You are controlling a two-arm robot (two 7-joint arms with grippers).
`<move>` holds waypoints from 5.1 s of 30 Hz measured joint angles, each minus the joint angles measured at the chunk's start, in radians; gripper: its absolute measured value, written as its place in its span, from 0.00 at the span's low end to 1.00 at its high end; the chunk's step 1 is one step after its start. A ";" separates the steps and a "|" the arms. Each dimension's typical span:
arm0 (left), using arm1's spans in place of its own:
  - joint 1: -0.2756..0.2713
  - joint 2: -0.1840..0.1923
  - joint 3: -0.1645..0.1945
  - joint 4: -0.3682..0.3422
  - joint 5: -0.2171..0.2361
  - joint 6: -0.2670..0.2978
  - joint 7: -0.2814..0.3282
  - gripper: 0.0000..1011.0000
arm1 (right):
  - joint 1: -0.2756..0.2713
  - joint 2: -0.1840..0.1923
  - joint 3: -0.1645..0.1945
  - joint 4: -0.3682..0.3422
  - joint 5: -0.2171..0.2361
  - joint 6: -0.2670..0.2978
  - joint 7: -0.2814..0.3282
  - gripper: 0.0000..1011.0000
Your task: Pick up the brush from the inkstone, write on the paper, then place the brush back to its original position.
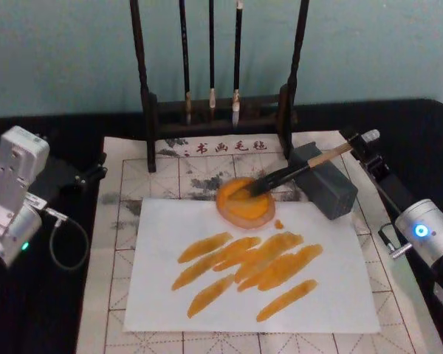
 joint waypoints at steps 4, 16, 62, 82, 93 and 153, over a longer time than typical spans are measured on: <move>0.000 0.000 0.000 0.000 0.000 0.000 0.000 0.99 | 0.004 -0.003 -0.003 0.008 0.022 0.005 0.002 0.99; 0.000 0.000 0.000 0.000 0.000 0.000 0.000 0.99 | 0.009 0.003 -0.015 0.016 0.057 0.013 0.003 0.99; 0.000 0.000 0.000 0.000 0.000 0.000 0.000 0.99 | 0.008 0.001 -0.013 0.014 0.053 0.011 0.002 0.34; 0.000 0.000 0.000 0.000 0.000 0.000 0.000 0.99 | 0.008 0.001 -0.013 0.014 0.053 0.011 0.002 0.18; 0.000 0.000 0.000 0.000 0.000 0.000 0.000 0.99 | 0.008 0.001 -0.013 0.014 0.053 0.011 0.002 0.18; 0.000 0.000 0.000 0.000 0.000 0.000 0.000 0.99 | -0.101 0.300 -0.134 -0.220 0.183 0.088 0.173 0.18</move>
